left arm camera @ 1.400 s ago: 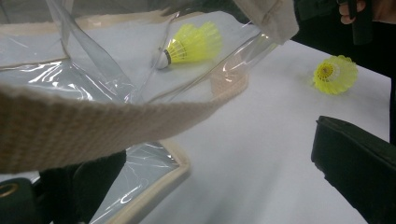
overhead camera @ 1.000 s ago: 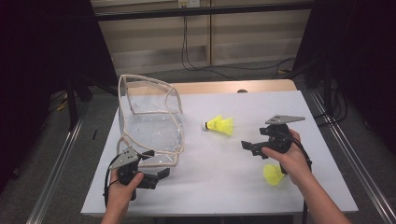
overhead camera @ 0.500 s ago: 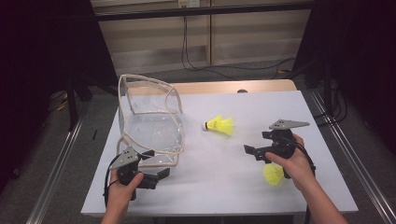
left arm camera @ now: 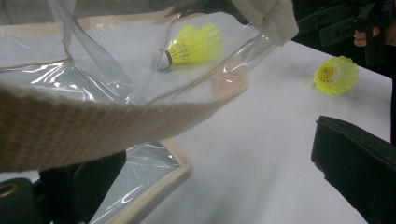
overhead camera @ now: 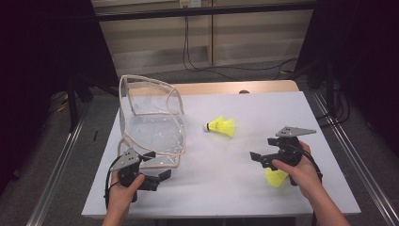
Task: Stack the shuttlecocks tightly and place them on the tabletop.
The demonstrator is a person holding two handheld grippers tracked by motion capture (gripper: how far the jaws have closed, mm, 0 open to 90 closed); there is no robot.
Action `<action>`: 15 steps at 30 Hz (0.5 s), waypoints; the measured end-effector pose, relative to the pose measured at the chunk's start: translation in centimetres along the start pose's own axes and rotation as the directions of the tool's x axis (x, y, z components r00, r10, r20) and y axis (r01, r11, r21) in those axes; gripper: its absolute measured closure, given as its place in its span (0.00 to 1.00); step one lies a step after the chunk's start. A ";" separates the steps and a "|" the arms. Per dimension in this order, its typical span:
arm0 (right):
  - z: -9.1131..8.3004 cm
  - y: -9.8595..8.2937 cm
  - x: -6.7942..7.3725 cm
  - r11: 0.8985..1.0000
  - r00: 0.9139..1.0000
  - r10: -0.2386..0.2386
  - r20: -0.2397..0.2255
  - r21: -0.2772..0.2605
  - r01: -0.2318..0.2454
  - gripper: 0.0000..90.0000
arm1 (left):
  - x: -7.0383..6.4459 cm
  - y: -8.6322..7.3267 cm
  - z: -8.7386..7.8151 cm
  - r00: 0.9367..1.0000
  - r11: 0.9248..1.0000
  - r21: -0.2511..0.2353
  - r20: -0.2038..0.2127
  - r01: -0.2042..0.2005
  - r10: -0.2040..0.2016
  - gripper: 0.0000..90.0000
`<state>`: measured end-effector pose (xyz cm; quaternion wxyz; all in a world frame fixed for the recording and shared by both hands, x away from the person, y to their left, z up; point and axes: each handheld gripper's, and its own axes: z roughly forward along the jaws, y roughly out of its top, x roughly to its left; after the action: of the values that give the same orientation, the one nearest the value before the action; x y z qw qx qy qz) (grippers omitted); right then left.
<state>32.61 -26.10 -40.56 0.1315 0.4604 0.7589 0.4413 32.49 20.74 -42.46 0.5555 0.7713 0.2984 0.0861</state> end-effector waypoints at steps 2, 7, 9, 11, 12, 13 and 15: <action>-0.1 -0.2 -0.1 1.000 1.000 -0.001 0.002 -0.001 0.001 0.06 | 0.0 0.0 0.0 1.000 1.000 0.001 -0.001 -0.002 0.002 0.04; -0.5 -0.6 -0.2 1.000 1.000 0.003 0.000 -0.002 -0.003 0.06 | 0.0 0.0 0.0 1.000 1.000 0.000 -0.001 -0.002 0.002 0.04; -0.6 -0.8 -0.3 1.000 1.000 0.001 0.003 -0.003 -0.001 0.06 | 0.0 0.0 0.0 1.000 1.000 0.001 0.000 -0.002 0.002 0.04; -0.7 -1.0 -0.3 1.000 1.000 0.004 0.003 -0.003 -0.004 0.06 | 0.0 0.0 0.0 1.000 1.000 0.003 -0.001 -0.005 0.005 0.04; -0.7 -1.0 -0.4 1.000 1.000 0.000 0.003 -0.006 0.000 0.06 | 0.0 0.0 0.0 1.000 1.000 0.002 0.002 -0.003 0.003 0.04; -0.8 -1.1 -0.4 1.000 1.000 0.002 0.006 -0.002 -0.002 0.06 | 0.0 0.0 0.0 1.000 1.000 0.001 0.002 -0.005 0.005 0.04; -0.9 -1.3 -0.5 1.000 1.000 0.004 0.006 -0.001 -0.004 0.06 | 0.0 0.0 0.0 1.000 1.000 -0.001 0.001 -0.003 0.003 0.04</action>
<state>31.60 -27.24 -41.22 0.1330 0.4635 0.7574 0.4403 32.47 20.74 -42.43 0.5560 0.7714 0.2971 0.0868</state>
